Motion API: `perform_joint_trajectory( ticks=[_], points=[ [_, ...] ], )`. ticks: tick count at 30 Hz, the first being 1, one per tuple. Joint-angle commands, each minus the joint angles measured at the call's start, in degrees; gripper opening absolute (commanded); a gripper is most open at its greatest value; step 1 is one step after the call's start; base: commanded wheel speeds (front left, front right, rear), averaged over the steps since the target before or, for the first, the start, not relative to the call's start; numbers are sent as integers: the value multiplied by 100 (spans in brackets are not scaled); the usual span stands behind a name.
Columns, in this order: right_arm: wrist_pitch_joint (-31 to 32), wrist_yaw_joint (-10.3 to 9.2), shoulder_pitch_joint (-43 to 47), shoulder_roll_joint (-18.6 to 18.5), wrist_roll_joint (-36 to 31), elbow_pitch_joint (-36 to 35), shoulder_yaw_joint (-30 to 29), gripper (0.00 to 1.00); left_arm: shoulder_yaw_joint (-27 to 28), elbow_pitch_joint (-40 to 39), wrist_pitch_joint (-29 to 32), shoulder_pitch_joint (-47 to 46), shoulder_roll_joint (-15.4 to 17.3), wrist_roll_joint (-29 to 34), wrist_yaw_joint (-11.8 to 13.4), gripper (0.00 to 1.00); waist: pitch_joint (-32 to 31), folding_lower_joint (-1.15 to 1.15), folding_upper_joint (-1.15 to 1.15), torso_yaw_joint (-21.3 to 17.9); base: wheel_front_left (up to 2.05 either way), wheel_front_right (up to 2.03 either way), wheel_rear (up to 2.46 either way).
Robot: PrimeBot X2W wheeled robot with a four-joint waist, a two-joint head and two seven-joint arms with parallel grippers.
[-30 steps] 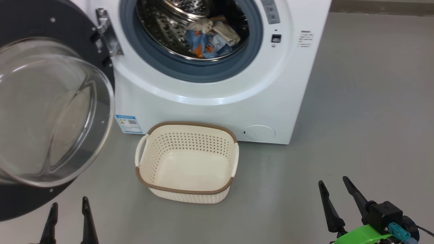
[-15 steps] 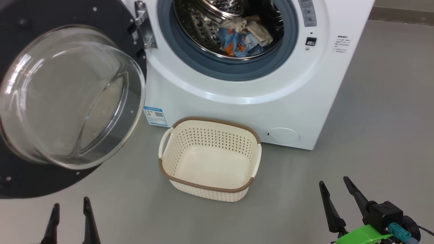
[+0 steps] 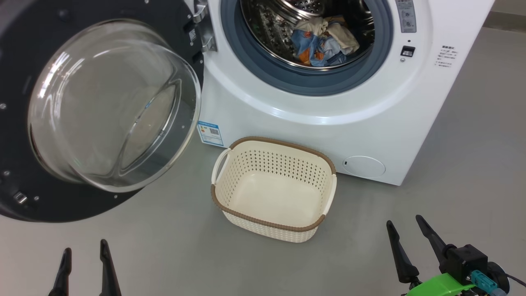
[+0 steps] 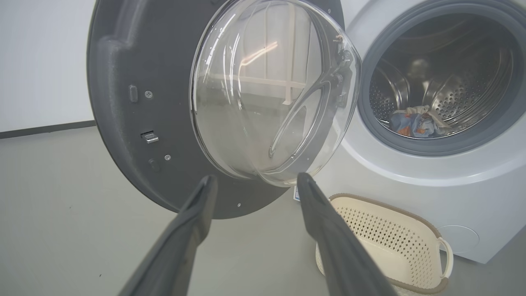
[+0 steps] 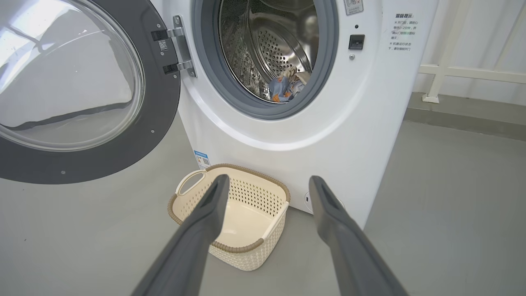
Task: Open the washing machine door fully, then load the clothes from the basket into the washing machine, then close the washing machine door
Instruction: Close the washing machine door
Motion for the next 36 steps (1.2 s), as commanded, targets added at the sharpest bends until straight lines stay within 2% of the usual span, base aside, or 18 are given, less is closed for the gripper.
perform_joint_trajectory(
  ticks=[1,17,36],
  points=[
    [-69,9,-169,-58,-75,-119,154,100,189,-168,-38,-88,58,-38,44,100,15,0,0,44,0,0,0],
    [-69,9,-244,-66,-87,-93,208,100,165,-164,-38,-112,58,-91,93,100,79,0,0,254,0,0,0],
    [-69,9,-277,-63,-59,-73,245,100,224,-205,-38,-88,58,-113,123,100,61,0,0,179,0,0,0]
  ],
)
